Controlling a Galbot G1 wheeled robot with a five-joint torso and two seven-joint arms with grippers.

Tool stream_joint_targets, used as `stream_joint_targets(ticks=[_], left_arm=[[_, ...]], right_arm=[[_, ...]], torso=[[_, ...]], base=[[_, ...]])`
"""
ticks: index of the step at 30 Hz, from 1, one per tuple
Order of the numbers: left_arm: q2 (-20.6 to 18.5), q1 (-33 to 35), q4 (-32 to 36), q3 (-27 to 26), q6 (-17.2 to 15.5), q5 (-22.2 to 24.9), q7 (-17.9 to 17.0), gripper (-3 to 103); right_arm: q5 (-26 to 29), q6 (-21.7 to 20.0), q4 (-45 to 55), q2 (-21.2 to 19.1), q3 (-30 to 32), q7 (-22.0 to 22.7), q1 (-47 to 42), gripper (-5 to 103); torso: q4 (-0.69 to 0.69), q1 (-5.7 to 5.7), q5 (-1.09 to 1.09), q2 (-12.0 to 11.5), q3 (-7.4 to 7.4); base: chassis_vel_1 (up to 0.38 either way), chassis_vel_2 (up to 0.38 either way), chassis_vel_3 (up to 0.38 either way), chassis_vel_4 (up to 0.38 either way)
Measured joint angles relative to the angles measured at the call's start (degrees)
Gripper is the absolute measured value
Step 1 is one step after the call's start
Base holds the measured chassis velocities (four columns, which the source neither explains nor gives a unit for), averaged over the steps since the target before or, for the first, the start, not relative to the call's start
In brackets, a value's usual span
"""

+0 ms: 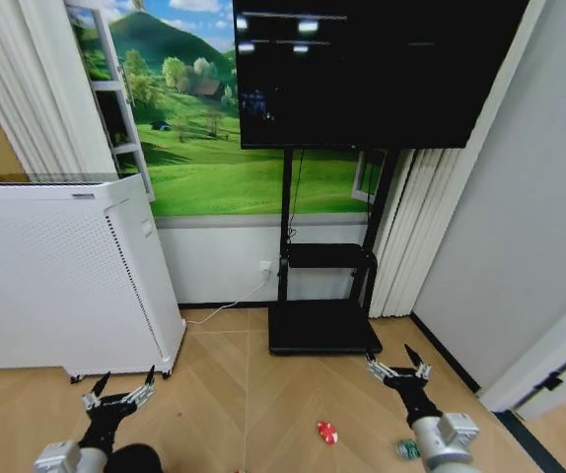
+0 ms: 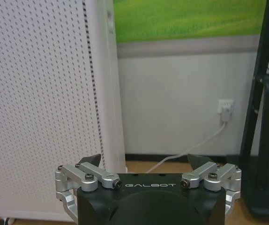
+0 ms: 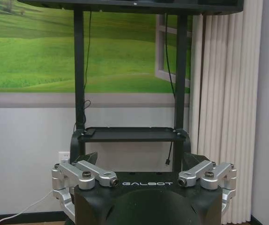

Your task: Pick up the trash bin and place the garbage on the floor into it.

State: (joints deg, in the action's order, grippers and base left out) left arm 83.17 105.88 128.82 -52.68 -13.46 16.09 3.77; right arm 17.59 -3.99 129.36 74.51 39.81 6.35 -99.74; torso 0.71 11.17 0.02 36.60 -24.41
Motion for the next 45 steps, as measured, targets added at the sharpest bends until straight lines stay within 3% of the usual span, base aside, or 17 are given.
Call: stream_joint_targets(ticks=[5, 8, 10, 16, 19, 29, 45], left_arm=[[-0.2, 5.8, -1.8, -1.8, -3.8, 1.3, 1.8, 100], [0.2, 8.8, -2.7, -4.4, -4.0, 2.5, 3.1, 100], [0.7, 12.8, -5.1, -8.7, -2.4, 4.2, 5.2, 100], [1.2, 17.4, -11.5, -15.4, 1.3, 10.3, 6.9, 100], [1.8, 16.4, -17.1, -17.9, 2.8, 15.4, 5.7, 100], [0.0, 9.0, -29.9, -18.8, 2.5, 21.9, 7.4, 99], [-3.1, 0.9, -41.5, -13.2, -1.6, 26.2, 9.2, 98]], right_arm=[[-0.4, 0.5, 0.3, 1.0, 1.2, 0.3, -0.6, 100], [-0.5, 0.6, 0.1, 1.3, 1.6, 0.4, -0.6, 100], [-0.5, 0.7, -0.5, 1.5, 1.6, 0.4, -0.1, 100], [-0.4, 0.8, -2.1, 1.5, 1.1, 0.3, 1.5, 100], [-0.2, 1.2, -3.6, 1.5, 0.8, 0.1, 2.5, 100], [1.1, 2.1, -5.3, 1.0, 1.0, -0.6, 2.8, 100], [0.9, 1.8, -5.0, 0.9, 1.0, -0.3, 1.9, 100]], torso=[[0.00, -0.09, 0.00, 0.0, 0.04], [0.00, -0.10, -0.03, 0.0, 0.05], [0.00, -0.09, -0.01, 0.0, 0.04], [-0.01, -0.05, -0.01, 0.0, 0.02], [-0.01, -0.04, -0.03, 0.0, 0.02], [0.01, -0.05, -0.03, 0.0, 0.02], [0.00, -0.05, -0.01, 0.0, 0.02]], base=[[0.059, -0.049, -0.049, 0.013], [0.067, -0.068, -0.064, 0.057], [0.007, -0.027, -0.019, 0.018], [0.000, 0.000, 0.000, 0.000], [0.000, 0.000, 0.000, 0.000], [0.000, 0.000, 0.000, 0.000], [0.000, 0.000, 0.000, 0.000]])
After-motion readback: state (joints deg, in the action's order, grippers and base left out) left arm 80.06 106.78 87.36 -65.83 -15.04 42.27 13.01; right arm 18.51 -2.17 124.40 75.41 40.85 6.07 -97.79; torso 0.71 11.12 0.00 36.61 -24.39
